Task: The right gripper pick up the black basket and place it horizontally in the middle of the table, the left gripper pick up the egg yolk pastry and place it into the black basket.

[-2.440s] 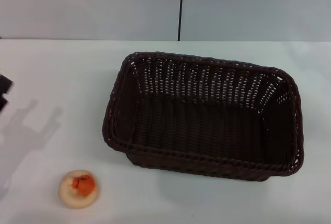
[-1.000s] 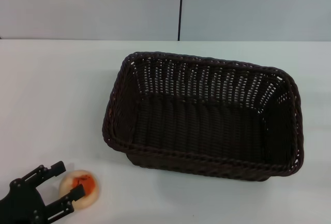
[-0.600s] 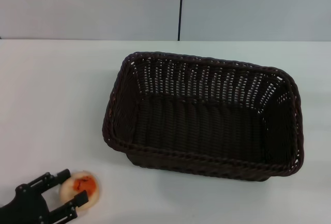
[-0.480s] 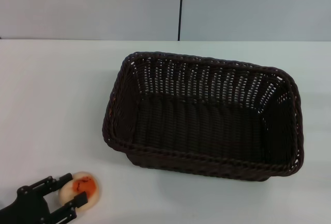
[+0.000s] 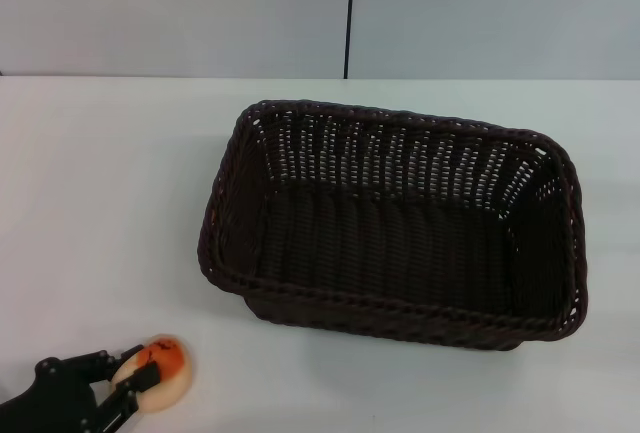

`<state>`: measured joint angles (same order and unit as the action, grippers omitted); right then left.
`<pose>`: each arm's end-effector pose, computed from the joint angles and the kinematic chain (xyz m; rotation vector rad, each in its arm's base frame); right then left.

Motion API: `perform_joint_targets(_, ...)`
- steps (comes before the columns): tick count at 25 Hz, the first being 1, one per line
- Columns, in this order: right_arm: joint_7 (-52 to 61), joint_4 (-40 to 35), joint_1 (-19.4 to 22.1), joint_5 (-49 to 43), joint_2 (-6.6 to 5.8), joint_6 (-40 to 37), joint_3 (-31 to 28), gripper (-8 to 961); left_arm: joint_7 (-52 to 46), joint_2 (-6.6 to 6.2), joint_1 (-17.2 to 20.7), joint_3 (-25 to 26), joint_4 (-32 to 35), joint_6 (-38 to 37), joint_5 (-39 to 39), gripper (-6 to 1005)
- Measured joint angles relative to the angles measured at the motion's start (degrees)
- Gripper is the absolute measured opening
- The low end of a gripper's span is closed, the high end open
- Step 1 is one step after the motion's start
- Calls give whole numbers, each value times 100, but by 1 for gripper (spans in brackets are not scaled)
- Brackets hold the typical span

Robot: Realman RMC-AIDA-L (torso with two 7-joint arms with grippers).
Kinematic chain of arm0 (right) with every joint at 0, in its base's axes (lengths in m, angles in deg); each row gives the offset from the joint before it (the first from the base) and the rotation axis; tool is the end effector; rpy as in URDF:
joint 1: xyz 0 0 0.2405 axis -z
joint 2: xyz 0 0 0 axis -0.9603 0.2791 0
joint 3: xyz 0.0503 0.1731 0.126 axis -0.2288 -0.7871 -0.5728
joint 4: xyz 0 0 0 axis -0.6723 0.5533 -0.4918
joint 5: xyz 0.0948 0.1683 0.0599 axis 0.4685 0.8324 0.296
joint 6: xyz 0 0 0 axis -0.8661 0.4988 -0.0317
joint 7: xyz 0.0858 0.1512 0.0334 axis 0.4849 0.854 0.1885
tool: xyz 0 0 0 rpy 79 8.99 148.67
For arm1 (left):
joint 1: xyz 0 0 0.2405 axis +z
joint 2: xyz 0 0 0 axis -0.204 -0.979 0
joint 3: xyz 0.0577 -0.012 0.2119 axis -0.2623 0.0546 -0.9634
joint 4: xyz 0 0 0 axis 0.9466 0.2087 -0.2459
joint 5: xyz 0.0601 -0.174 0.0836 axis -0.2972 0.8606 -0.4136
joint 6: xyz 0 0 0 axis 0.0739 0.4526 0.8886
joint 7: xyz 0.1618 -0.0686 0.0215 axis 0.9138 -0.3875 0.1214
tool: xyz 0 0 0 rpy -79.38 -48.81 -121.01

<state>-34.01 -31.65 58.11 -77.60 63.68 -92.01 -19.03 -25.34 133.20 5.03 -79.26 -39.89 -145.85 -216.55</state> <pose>0.3492 0.2777 0.1359 -1.0728 0.6819 1.1740 -0.3261 0.1608 -0.0263 -2.4319 -0.8457 -0.7740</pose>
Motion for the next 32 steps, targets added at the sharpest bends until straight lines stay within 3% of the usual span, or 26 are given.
perform_joint_targets(6,0,2,-5,-15,6,69,0,406,2,3,-47,127,-43,-112,85,172)
perform_joint_targets(14,-2,77,-6,-30,10,78,22,406,291,21,-468,1506,-636,-344,932,139)
perform_joint_targets(17,-6,102,14,-31,8,79,21,406,411,20,-734,1736,-891,-384,1090,126)
perform_joint_targets(21,-8,150,36,-34,10,79,23,406,439,37,-1139,1726,-1096,-462,1073,95)
perform_joint_targets(23,-8,173,39,-35,8,82,21,406,448,75,-1478,1395,-1206,-354,979,82)
perform_joint_targets(25,-8,172,44,-36,8,84,27,406,450,77,-1546,1275,-1264,-316,975,71)
perform_joint_targets(28,-8,172,47,-36,8,93,27,406,457,85,-1693,1010,-1457,-198,968,144)
perform_joint_targets(32,-8,171,43,-36,9,101,35,406,458,89,-1683,1020,-1545,-121,987,265)
